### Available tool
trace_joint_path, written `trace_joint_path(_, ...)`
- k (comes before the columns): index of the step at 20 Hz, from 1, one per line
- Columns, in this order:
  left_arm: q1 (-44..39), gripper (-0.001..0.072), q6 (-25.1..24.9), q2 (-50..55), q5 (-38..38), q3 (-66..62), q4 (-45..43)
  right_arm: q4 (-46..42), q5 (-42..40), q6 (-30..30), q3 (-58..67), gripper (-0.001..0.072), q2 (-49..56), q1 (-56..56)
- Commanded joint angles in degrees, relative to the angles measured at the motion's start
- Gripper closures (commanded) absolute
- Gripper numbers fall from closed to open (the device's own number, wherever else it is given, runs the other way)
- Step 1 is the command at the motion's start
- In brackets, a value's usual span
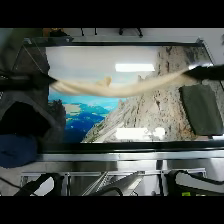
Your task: Fold the shirts.
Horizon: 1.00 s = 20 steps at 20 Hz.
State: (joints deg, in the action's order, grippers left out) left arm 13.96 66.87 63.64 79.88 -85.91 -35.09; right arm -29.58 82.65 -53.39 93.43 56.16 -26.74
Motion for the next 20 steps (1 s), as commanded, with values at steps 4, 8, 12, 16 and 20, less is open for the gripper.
trace_joint_path(4,11.1,0.0689,2.8,-15.9,-11.7,-31.1,2.9,10.3,-23.0,1.6,8.5,0.0693,-21.4,-3.5)
trace_joint_path(8,18.3,0.0689,2.7,-22.3,-11.9,-31.0,-1.9,8.9,-21.5,2.8,8.5,0.0693,-25.1,-3.5)
trace_joint_path(12,19.6,0.0688,-0.3,-24.9,-10.0,-17.4,-0.7,11.4,-12.0,2.3,7.0,0.0692,-20.7,-3.5)
trace_joint_path(16,17.1,0.0689,-2.6,-21.1,-7.6,-1.0,3.7,14.2,-8.2,3.2,-5.7,0.0692,-15.1,-3.4)
trace_joint_path(20,1.5,0.0689,-3.6,-9.2,-13.4,9.8,-4.9,12.5,-14.6,8.5,-23.8,0.0693,-7.5,-0.7)
